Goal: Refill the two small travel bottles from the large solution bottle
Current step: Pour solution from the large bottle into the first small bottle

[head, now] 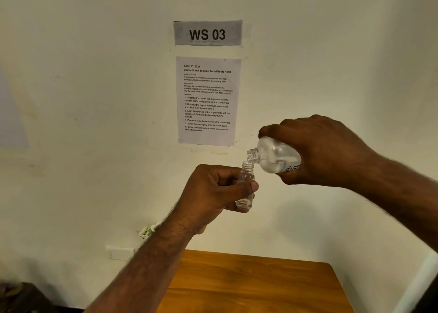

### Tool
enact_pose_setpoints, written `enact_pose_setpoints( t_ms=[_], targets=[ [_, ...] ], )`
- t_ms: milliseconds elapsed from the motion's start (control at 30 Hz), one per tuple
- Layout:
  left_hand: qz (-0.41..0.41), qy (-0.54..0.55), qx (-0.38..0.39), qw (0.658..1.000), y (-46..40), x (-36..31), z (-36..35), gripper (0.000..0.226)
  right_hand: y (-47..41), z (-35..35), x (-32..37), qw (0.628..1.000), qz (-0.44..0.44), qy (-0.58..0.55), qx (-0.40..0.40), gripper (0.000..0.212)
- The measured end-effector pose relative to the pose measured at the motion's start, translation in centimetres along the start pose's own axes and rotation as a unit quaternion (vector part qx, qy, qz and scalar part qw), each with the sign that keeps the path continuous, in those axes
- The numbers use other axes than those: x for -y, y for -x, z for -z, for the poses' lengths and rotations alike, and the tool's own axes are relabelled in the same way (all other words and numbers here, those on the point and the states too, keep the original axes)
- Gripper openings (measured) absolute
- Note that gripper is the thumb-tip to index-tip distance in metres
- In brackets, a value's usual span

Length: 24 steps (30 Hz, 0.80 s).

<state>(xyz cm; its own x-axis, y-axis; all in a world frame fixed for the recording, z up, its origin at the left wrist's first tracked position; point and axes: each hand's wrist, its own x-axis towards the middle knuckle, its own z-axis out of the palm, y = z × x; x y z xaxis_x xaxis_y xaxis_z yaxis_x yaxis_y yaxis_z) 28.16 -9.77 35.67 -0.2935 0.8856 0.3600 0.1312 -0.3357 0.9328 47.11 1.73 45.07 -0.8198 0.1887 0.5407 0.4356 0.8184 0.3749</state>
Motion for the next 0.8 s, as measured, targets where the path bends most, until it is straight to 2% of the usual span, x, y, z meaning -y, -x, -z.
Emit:
enact_pose_setpoints(
  t_ms=[800],
  targets=[
    [0.006, -0.004, 0.001, 1.000, -0.09, -0.09, 0.22, 0.021, -0.15, -0.40, -0.15, 1.000, 0.013, -0.003, -0.013, 0.072]
  ],
)
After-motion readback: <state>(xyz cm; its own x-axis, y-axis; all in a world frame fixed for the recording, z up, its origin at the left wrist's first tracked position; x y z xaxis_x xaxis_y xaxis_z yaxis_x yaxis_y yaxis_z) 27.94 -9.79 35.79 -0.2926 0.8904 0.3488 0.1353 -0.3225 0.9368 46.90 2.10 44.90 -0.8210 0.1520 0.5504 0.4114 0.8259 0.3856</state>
